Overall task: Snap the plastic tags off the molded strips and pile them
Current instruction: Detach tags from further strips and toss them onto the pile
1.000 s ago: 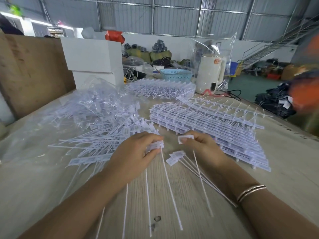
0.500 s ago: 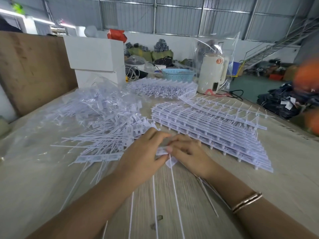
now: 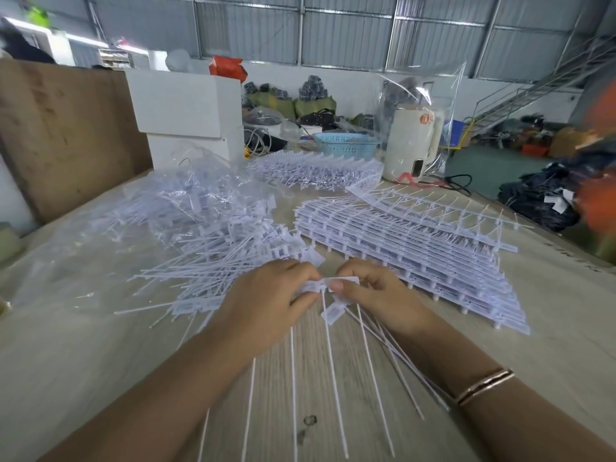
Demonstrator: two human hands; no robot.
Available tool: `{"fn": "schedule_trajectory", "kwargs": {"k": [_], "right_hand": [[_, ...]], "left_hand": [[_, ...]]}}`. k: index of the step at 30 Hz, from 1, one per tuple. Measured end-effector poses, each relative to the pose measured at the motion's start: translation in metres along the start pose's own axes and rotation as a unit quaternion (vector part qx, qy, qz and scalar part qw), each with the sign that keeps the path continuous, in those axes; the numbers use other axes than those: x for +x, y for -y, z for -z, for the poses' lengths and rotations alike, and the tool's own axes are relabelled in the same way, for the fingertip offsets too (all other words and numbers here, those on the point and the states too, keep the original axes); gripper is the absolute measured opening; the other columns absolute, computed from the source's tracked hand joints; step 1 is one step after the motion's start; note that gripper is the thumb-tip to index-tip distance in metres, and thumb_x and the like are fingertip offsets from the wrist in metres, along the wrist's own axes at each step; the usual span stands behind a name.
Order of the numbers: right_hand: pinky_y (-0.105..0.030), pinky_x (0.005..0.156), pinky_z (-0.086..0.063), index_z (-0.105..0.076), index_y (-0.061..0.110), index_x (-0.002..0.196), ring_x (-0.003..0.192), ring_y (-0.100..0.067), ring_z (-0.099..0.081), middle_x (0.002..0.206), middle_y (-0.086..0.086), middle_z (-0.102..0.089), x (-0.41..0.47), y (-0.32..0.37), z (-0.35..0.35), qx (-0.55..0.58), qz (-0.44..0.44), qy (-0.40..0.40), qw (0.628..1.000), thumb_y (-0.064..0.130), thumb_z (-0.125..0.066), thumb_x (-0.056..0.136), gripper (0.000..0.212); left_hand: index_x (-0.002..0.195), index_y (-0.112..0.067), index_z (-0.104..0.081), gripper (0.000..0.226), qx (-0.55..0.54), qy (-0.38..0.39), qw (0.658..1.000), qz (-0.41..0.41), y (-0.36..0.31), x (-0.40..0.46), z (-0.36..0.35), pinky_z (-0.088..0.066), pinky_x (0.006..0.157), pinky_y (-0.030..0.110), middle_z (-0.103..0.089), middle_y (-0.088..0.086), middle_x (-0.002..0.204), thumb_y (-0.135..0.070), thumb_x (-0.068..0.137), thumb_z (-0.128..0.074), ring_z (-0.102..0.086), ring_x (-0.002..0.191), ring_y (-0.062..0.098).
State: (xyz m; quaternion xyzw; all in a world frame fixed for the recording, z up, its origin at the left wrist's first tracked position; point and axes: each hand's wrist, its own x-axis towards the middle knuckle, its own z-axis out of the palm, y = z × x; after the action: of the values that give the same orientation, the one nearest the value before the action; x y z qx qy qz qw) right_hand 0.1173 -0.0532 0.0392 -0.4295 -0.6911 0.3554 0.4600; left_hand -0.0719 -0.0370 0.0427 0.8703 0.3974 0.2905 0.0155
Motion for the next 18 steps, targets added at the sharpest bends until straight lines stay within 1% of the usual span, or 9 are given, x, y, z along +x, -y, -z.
{"fn": "schedule_trajectory", "kwargs": {"k": [3, 5, 9, 12, 14, 15, 16, 18], "right_hand": [[-0.013, 0.071, -0.04, -0.065, 0.023, 0.072, 0.069, 0.002, -0.055, 0.069, 0.012, -0.061, 0.0012, 0.0021, 0.0012, -0.025, 0.055, -0.01, 0.998, 0.002, -0.064, 0.084, 0.024], [-0.009, 0.073, -0.038, -0.067, 0.029, 0.074, 0.073, 0.005, -0.055, 0.07, 0.015, -0.063, 0.0018, 0.002, 0.0017, -0.051, 0.077, -0.027, 0.995, 0.004, -0.066, 0.082, 0.026], [-0.008, 0.071, -0.039, -0.068, 0.03, 0.079, 0.072, 0.005, -0.056, 0.073, 0.019, -0.066, 0.002, 0.0014, 0.0018, -0.062, 0.105, -0.034, 0.992, 0.006, -0.066, 0.082, 0.024], [-0.011, 0.071, -0.04, -0.069, 0.028, 0.081, 0.072, 0.003, -0.057, 0.071, 0.012, -0.065, 0.0024, 0.0022, 0.0017, -0.064, 0.102, -0.041, 0.992, 0.009, -0.066, 0.082, 0.02], [-0.012, 0.07, -0.042, -0.069, 0.026, 0.08, 0.071, 0.002, -0.058, 0.071, 0.011, -0.064, 0.0024, 0.001, 0.0022, -0.072, 0.101, -0.05, 0.991, 0.006, -0.066, 0.083, 0.021], [-0.013, 0.069, -0.043, -0.07, 0.025, 0.079, 0.071, 0.001, -0.059, 0.071, 0.01, -0.065, 0.0015, 0.0, 0.0022, -0.065, 0.097, -0.061, 0.991, 0.006, -0.065, 0.083, 0.02], [-0.014, 0.068, -0.044, -0.072, 0.023, 0.079, 0.071, -0.002, -0.06, 0.072, 0.009, -0.066, 0.0001, -0.0017, 0.0029, -0.035, 0.082, -0.073, 0.993, 0.007, -0.065, 0.085, 0.018], [-0.019, 0.068, -0.048, -0.072, 0.016, 0.078, 0.074, -0.01, -0.063, 0.077, 0.002, -0.069, -0.0044, -0.0038, 0.0052, 0.1, 0.021, -0.087, 0.991, 0.018, -0.064, 0.087, 0.012]], "left_hand": [[0.11, -0.026, -0.063, 0.025, 0.004, 0.003, 1.0, -0.003, 0.0014, -0.0002, 0.0003, -0.049, 0.071, 0.034, -0.066, -0.01, 0.094, -0.04, 0.093, -0.051, -0.06, 0.083, 0.01], [0.108, -0.026, -0.064, 0.024, -0.022, -0.002, 1.0, 0.003, 0.0012, 0.0001, 0.0004, -0.05, 0.069, 0.036, -0.068, -0.01, 0.088, -0.038, 0.093, -0.051, -0.062, 0.078, 0.009], [0.107, -0.027, -0.066, 0.023, -0.061, -0.012, 0.998, 0.016, 0.0018, 0.001, 0.0007, -0.051, 0.064, 0.035, -0.069, -0.011, 0.08, -0.038, 0.091, -0.054, -0.061, 0.067, 0.007], [0.102, -0.025, -0.069, 0.02, -0.09, -0.021, 0.996, 0.018, 0.0012, 0.001, -0.0002, -0.05, 0.059, 0.03, -0.068, -0.012, 0.073, -0.036, 0.09, -0.057, -0.056, 0.058, 0.002], [0.094, -0.026, -0.07, 0.015, -0.123, -0.025, 0.992, 0.027, 0.0012, 0.0015, -0.001, -0.041, 0.052, 0.021, -0.063, -0.012, 0.063, -0.034, 0.09, -0.058, -0.053, 0.053, 0.003], [0.09, -0.026, -0.07, 0.015, -0.135, -0.026, 0.99, 0.034, 0.0015, 0.0018, -0.0011, -0.037, 0.051, 0.018, -0.062, -0.01, 0.061, -0.034, 0.09, -0.058, -0.052, 0.053, 0.005], [0.089, -0.026, -0.071, 0.015, -0.145, -0.026, 0.988, 0.043, 0.0027, 0.0019, -0.0009, -0.037, 0.051, 0.017, -0.063, -0.009, 0.062, -0.035, 0.089, -0.059, -0.054, 0.054, 0.005], [0.094, -0.029, -0.072, 0.013, -0.166, -0.027, 0.984, 0.062, 0.0053, 0.0008, 0.0015, -0.047, 0.06, 0.019, -0.069, -0.013, 0.072, -0.035, 0.087, -0.062, -0.06, 0.062, 0.0]]}}
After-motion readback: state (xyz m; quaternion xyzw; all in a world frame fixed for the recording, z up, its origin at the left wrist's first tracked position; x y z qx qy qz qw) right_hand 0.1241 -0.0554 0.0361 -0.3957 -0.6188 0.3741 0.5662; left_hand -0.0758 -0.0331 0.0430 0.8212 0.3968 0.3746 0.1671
